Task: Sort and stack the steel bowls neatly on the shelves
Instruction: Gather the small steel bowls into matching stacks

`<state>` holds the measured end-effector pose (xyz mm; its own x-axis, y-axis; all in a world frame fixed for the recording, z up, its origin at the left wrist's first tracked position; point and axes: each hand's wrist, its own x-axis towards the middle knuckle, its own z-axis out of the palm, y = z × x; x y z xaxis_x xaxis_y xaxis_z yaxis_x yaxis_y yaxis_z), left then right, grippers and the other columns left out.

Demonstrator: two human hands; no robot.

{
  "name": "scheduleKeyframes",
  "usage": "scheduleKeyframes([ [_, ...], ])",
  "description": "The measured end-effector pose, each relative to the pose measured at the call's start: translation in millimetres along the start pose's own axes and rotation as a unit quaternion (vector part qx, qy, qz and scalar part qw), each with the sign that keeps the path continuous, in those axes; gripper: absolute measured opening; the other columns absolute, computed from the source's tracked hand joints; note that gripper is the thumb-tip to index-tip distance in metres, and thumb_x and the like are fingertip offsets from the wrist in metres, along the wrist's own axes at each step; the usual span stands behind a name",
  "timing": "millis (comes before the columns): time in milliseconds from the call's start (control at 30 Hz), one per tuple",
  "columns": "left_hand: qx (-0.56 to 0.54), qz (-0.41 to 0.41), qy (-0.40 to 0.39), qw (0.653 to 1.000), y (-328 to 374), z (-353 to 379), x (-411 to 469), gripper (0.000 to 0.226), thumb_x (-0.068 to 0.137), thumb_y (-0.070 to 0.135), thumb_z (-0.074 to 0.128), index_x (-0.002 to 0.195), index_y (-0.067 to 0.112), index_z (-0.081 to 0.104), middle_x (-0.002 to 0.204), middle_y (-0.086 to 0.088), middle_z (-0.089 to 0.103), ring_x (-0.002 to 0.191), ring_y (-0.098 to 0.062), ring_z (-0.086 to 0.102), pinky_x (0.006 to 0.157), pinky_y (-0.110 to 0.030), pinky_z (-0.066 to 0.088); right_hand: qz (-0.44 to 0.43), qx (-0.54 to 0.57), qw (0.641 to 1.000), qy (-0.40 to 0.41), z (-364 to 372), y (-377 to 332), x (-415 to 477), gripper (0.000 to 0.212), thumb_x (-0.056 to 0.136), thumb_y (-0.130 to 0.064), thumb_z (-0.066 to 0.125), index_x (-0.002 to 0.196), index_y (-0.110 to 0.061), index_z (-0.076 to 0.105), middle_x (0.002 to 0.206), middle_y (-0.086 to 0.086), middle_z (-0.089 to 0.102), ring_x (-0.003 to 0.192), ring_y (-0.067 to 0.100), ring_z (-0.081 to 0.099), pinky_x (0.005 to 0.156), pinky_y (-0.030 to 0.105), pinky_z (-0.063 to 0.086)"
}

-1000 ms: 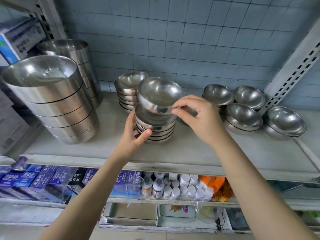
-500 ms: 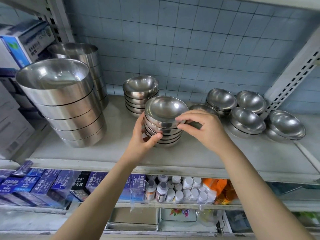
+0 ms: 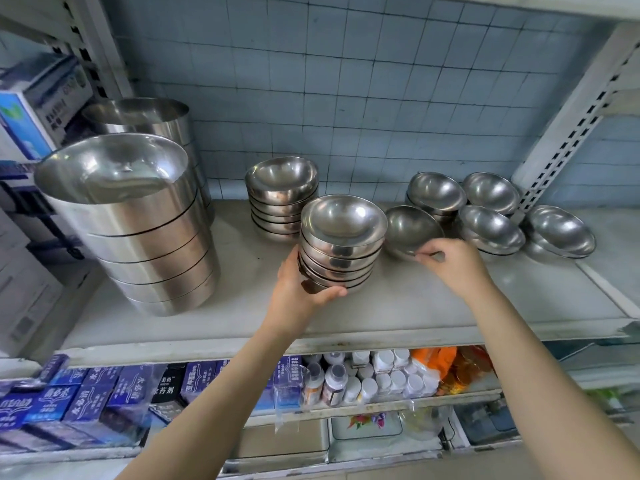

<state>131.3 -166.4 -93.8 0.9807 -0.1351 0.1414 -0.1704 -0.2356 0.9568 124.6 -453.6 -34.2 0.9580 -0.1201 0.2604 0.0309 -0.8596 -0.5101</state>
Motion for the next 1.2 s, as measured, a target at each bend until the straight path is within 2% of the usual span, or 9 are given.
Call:
scheduleKeyframes([
  [367,-0.035,0.011,-0.012,0.999,12.5,30.4,35.2,0.107,0.048,0.058,0.091,0.140,0.032,0.041,0.135,0.004,0.058,0.124,-0.015,0.057,0.104,-0.043,0.050,-0.055,-0.057,0.995,0.061,-10.6,10.7,-49.8,0.005,0.085,0.000,0.070,0.085,-0.005,0.070,0.083,0.001,0.067,0.082,0.024,0.060,0.075,0.028,0.040],
  [433,-0.032,0.002,-0.011,0.999,17.9,38.5,43.8,0.102,0.055,0.043,0.093,0.140,0.026,0.041,0.136,0.001,0.057,0.119,-0.012,0.060,0.103,-0.034,0.051,-0.050,-0.058,0.995,0.056,-12.8,12.0,-57.1,0.005,0.086,-0.001,0.070,0.085,-0.006,0.069,0.083,-0.002,0.066,0.084,0.022,0.057,0.073,0.027,0.037],
  [533,-0.010,-0.007,-0.010,1.000,19.0,50.5,62.7,0.085,0.066,0.018,0.092,0.136,0.010,0.044,0.134,-0.008,0.057,0.103,-0.006,0.062,0.079,-0.001,0.045,-0.048,-0.057,0.996,0.047,-17.4,16.3,-62.1,0.005,0.086,-0.002,0.071,0.085,-0.006,0.070,0.084,-0.001,0.067,0.086,0.017,0.052,0.071,0.013,0.034],
  [633,0.022,-0.009,0.007,1.000,20.4,59.9,79.0,0.082,0.065,0.025,0.093,0.131,0.008,0.048,0.130,-0.007,0.059,0.112,-0.017,0.062,0.074,-0.001,0.042,-0.047,-0.048,0.997,0.034,-21.5,20.1,-61.9,0.005,0.086,-0.004,0.071,0.085,-0.008,0.070,0.084,-0.003,0.066,0.086,0.015,0.051,0.078,0.003,0.034],
  [767,0.037,-0.023,0.026,0.999,26.0,72.8,95.4,0.082,0.066,0.022,0.092,0.132,0.004,0.048,0.131,-0.009,0.058,0.095,-0.008,0.059,0.066,0.005,0.038,-0.057,-0.036,0.997,0.024,-23.7,25.2,-59.2,0.006,0.086,-0.005,0.072,0.085,-0.010,0.070,0.085,-0.002,0.068,0.088,0.015,0.053,0.080,0.002,0.032],
  [867,0.042,-0.035,0.040,0.998,26.1,82.1,106.2,0.083,0.065,0.026,0.093,0.132,0.006,0.047,0.130,-0.008,0.059,0.096,-0.007,0.064,0.077,-0.004,0.046,-0.069,-0.030,0.997,0.003,-23.7,28.9,-58.9,0.005,0.087,-0.009,0.071,0.086,-0.013,0.069,0.087,-0.005,0.067,0.091,0.015,0.053,0.080,0.007,0.033],
  [1000,0.056,-0.059,0.063,0.995,28.7,88.9,110.5,0.088,0.063,0.040,0.091,0.132,0.011,0.046,0.131,-0.009,0.059,0.119,-0.026,0.059,0.101,-0.043,0.049,-0.092,-0.004,0.995,-0.043,-27.5,32.1,-58.8,0.003,0.090,-0.011,0.069,0.089,-0.014,0.069,0.090,-0.010,0.065,0.096,0.014,0.055,0.085,0.007,0.035],
  [1100,0.053,-0.086,0.044,0.994,32.4,89.6,102.4,0.085,0.071,0.042,0.086,0.134,0.006,0.041,0.135,-0.010,0.058,0.123,-0.029,0.056,0.099,-0.035,0.045,-0.102,0.030,0.993,-0.049,-31.9,35.3,-58.4,0.006,0.091,-0.012,0.067,0.093,-0.015,0.072,0.097,-0.008,0.069,0.104,0.011,0.056,0.091,0.011,0.038],
  [1200,0.051,-0.089,0.029,0.994,38.7,85.3,71.6,0.091,0.082,0.048,0.073,0.150,0.005,0.028,0.151,-0.012,0.045,0.136,-0.028,0.046,0.105,-0.032,0.040,-0.117,0.032,0.991,0.059,-43.6,42.9,-55.7,0.026,0.092,-0.030,0.061,0.112,-0.017,0.071,0.114,-0.009,0.066,0.114,0.005,0.052,0.102,0.009,0.032],
])
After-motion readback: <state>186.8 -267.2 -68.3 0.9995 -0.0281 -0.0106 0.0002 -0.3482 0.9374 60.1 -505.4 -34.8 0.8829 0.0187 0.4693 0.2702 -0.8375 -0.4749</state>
